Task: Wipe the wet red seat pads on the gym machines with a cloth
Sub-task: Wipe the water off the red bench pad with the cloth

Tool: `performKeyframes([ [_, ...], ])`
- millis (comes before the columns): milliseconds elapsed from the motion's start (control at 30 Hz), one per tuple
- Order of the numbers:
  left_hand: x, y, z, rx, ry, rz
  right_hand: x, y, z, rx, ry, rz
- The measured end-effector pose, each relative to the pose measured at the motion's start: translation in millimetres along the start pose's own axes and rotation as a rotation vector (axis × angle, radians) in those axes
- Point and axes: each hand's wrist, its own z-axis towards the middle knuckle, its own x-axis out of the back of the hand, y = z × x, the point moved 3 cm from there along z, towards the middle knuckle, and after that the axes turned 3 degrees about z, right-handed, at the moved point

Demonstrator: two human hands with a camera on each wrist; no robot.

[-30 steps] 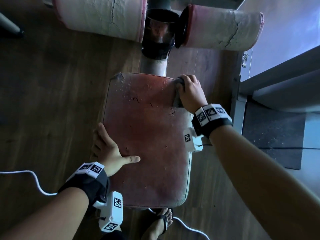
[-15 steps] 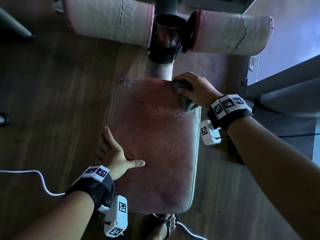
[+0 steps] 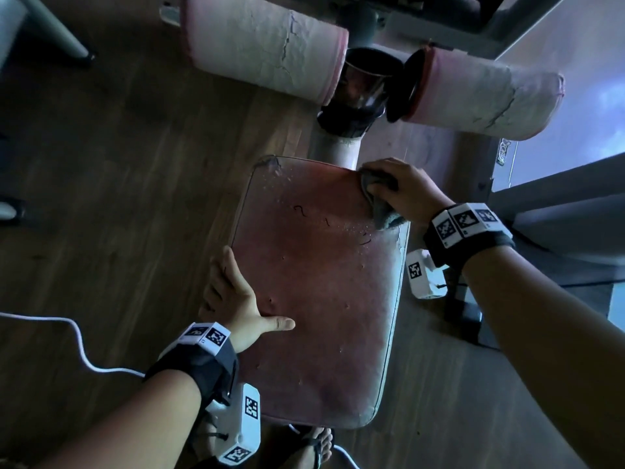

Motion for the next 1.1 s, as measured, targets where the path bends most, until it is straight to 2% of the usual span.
performKeyframes([
  [133, -1, -1, 0, 0.0, -0.001, -0.029, -5, -13, 16, 0.009, -0.048, -0.028],
  [333, -4, -2, 1, 0.021, -0.024, -0.025, -29, -68, 48, 0.169, -0.109, -0.074],
  [600, -1, -1, -2, 0.008, -0.032, -0.024, -20, -45, 39, 0.068, -0.07, -0.053],
  [900, 2, 2, -3, 0.01, -0.044, -0.011, -64, -126, 86, 0.235, -0.203, -0.188],
  [1100, 3, 0, -3, 0.011, -0.045, -0.003, -54, -106, 85, 0.244, -0.264, -0.134],
])
